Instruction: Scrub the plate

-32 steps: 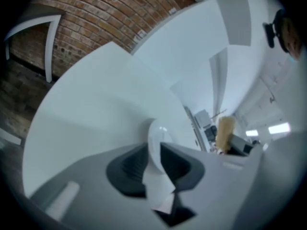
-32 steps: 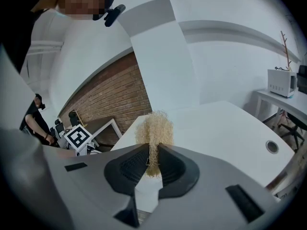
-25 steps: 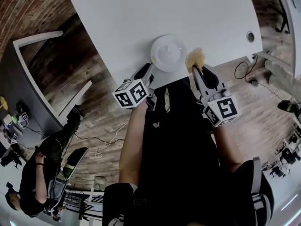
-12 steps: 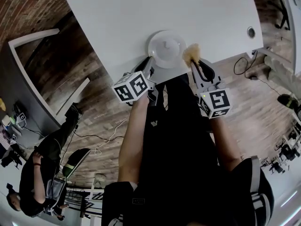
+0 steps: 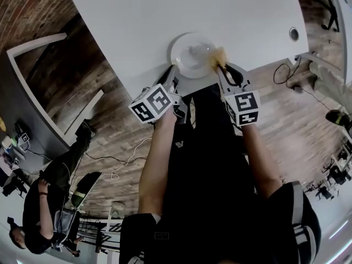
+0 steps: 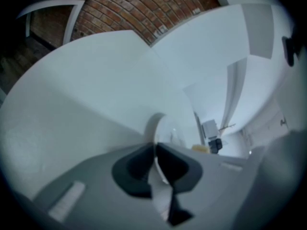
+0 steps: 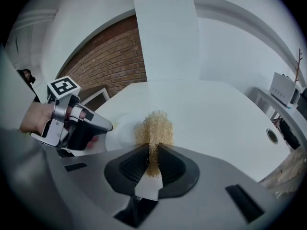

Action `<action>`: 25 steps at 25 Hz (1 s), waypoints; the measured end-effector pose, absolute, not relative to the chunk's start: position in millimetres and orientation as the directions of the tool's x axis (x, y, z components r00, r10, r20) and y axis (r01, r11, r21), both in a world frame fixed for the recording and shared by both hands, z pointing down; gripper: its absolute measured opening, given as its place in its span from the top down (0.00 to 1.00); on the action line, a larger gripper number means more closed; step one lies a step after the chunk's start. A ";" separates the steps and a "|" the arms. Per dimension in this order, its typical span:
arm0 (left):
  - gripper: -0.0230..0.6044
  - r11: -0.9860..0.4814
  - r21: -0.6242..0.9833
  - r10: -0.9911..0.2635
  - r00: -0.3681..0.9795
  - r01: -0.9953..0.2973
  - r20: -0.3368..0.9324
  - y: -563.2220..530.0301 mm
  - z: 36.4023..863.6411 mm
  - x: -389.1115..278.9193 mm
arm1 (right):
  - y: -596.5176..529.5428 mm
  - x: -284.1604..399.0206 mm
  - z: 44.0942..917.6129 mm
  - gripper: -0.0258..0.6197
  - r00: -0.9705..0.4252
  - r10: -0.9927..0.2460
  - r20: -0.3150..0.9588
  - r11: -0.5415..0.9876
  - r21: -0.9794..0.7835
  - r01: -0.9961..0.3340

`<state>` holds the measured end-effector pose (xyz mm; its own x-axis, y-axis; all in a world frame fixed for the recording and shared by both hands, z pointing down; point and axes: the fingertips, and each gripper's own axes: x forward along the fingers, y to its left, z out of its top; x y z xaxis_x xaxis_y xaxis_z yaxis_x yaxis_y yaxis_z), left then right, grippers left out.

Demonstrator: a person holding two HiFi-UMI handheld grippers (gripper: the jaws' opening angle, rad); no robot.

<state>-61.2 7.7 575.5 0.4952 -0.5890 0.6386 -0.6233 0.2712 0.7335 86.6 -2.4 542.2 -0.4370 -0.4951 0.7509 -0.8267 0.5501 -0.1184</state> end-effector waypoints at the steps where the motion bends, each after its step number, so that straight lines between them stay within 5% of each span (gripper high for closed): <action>1: 0.92 0.274 0.736 -0.593 0.493 -0.620 0.636 8.1 575.6 -60.0 | -1.7 86.7 546.2 0.89 -0.433 -0.489 0.757 0.551 -0.118 -0.826; 25: 0.92 0.317 0.741 -0.650 0.433 -0.591 0.624 8.9 575.5 -61.9 | 20.7 46.3 556.8 0.89 -0.406 -0.394 0.824 0.648 -0.064 -0.759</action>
<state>-61.9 8.9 575.5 0.4332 -0.6504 0.6240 -0.5912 0.3175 0.7414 46.3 20.7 556.8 -0.4064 -0.3943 0.8242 -0.7591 0.6478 -0.0644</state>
